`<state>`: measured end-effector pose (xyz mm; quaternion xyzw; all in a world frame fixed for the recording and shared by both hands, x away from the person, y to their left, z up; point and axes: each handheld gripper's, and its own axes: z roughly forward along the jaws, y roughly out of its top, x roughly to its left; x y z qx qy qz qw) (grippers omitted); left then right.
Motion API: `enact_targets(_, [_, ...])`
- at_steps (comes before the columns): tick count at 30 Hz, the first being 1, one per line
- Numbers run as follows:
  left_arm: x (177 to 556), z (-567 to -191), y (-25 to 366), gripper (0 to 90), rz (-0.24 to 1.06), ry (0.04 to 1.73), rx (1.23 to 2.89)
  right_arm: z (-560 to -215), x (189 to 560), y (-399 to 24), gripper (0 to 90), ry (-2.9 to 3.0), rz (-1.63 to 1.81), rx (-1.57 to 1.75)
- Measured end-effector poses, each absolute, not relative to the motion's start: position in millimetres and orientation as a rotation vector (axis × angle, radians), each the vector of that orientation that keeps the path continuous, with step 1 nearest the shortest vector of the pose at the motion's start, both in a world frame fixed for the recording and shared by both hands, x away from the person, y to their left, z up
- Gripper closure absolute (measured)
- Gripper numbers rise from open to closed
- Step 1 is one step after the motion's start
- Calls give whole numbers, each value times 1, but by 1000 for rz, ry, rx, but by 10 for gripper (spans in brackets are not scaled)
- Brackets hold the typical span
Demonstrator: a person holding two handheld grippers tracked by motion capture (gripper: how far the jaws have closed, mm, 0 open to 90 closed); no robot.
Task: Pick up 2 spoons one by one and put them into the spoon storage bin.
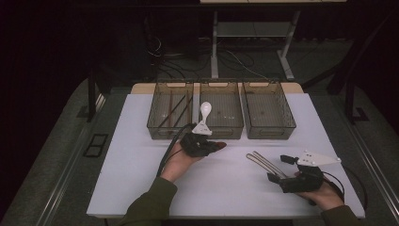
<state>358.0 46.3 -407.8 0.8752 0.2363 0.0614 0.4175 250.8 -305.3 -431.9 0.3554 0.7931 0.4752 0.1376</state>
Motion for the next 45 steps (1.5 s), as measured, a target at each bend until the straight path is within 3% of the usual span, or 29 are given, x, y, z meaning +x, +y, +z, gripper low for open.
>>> enact_targets(21, [407, -355, 24, 803, 251, 613, 2162, -431, 250, -304, 118, 2285, 1385, 1031])
enact_targets(45, [480, -345, -19, 803, 306, 702, 2107, -431, 250, -305, 118, 2285, 1410, 1029])
